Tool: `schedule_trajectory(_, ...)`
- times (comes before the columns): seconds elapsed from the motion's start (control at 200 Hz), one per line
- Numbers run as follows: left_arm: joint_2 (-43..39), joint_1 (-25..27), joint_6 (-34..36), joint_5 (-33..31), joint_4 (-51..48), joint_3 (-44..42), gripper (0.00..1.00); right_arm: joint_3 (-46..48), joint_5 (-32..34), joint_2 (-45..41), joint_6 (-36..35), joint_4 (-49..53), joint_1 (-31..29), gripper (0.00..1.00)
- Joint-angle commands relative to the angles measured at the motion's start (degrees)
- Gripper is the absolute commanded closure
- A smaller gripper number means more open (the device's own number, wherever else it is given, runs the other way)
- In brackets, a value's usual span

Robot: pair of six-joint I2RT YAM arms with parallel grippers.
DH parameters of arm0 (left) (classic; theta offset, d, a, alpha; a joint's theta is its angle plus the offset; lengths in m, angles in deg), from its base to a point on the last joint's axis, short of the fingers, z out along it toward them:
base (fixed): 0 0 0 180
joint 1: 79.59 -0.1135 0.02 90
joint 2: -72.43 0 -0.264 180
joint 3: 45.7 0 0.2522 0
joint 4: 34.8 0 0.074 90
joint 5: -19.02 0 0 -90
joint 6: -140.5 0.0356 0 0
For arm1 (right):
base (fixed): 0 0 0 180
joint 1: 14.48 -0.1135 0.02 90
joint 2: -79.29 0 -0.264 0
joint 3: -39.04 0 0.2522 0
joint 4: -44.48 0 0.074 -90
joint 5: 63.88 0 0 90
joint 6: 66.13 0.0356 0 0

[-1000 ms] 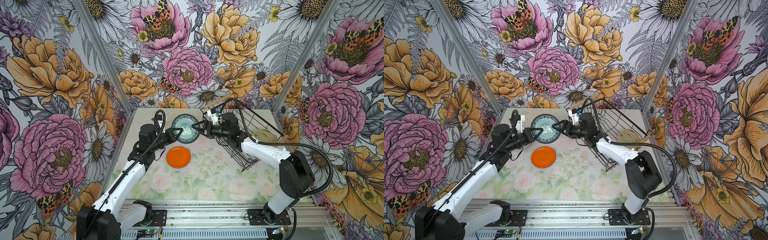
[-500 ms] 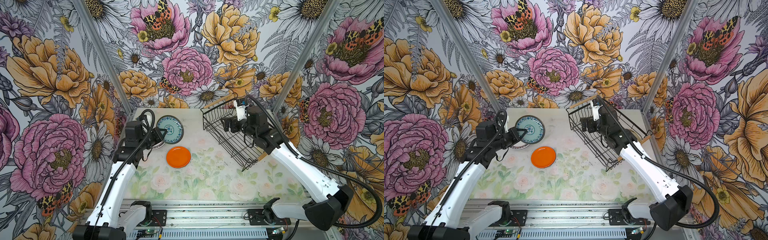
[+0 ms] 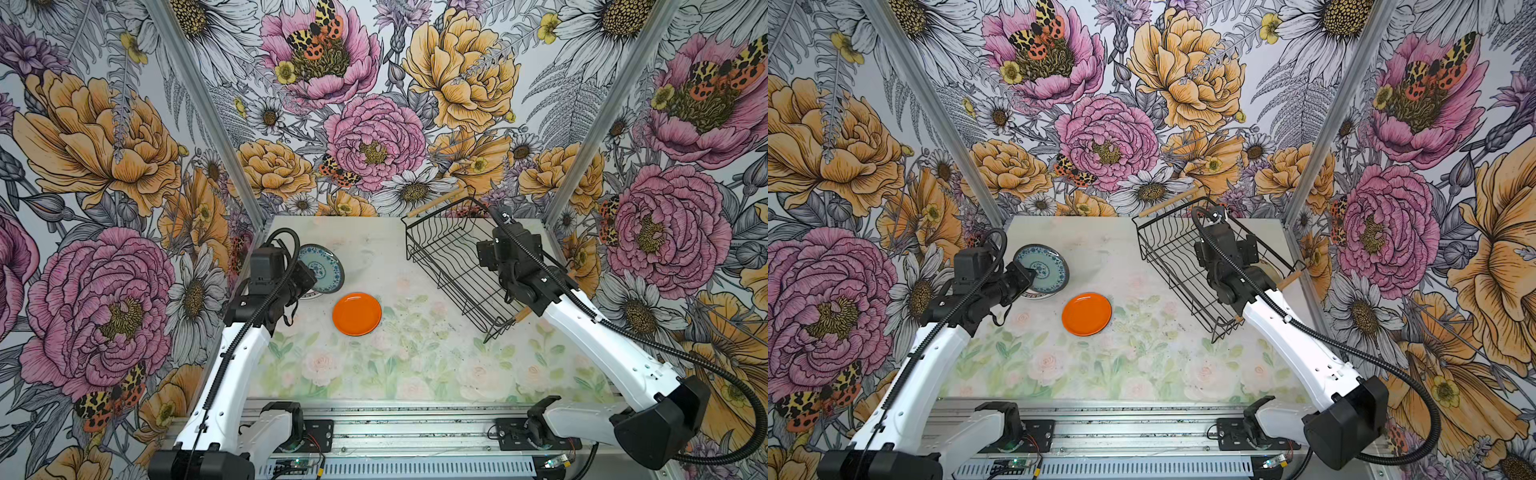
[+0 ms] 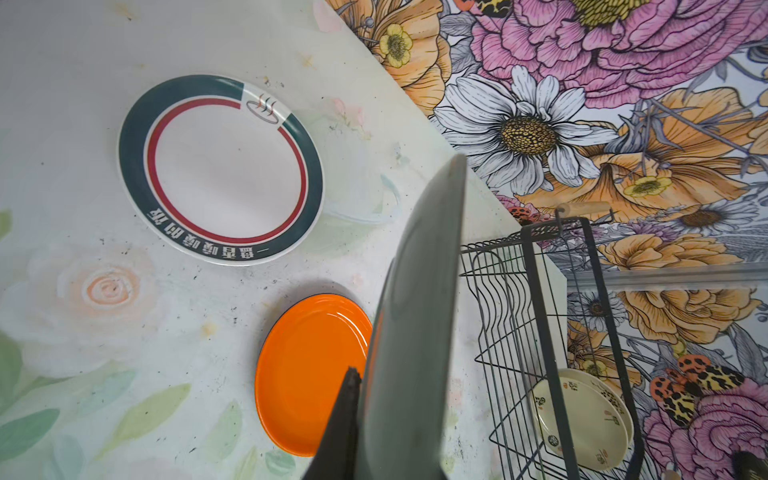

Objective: Unload the plates from the dish rack
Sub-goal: 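Lower the blue-patterned plate with the left gripper while the right gripper returns to the rack, then lay the blue-patterned plate flat onto the orange plate with the left gripper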

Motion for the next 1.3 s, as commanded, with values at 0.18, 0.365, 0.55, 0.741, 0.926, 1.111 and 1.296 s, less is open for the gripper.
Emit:
schedule_trajectory(0.18, -0.04, 3.97, -5.96, -4.97, -0.21, -4.58, 1.0, -1.39, -1.29, 4.71, -1.84, 0.15, 2.29, 0.0)
schedule_trajectory(0.365, 1.7, 7.47, -8.43, -7.18, -0.13, -6.39, 1.0, -2.01, -3.26, 6.1, -2.32, 0.24, 2.98, 0.0)
schedule_trajectory(0.55, 2.2, 10.09, -10.58, -7.89, 0.28, -8.69, 1.0, -2.46, -5.3, 6.6, -2.48, 0.28, 3.32, 0.01)
schedule_trajectory(0.741, 1.4, 12.37, -13.34, -8.49, 3.21, -11.99, 1.0, -3.38, -7.76, 7.0, -2.04, 0.56, 3.29, 0.0)
schedule_trajectory(0.926, 1.57, 13.58, -15.11, -7.99, 6.31, -15.17, 1.0, -3.54, -10.65, 7.91, -1.39, 0.81, 3.32, 0.01)
schedule_trajectory(1.111, 2.22, 14.67, -16.32, -8.24, 9.21, -17.28, 1.0, -3.39, -11.88, 8.04, -1.19, 1.12, 3.32, 0.0)
schedule_trajectory(1.296, 4.61, 15.01, -16.04, -7.92, 10.66, -17.66, 1.0, -2.95, -12.88, 7.65, -0.4, 1.29, 3.26, 0.0)
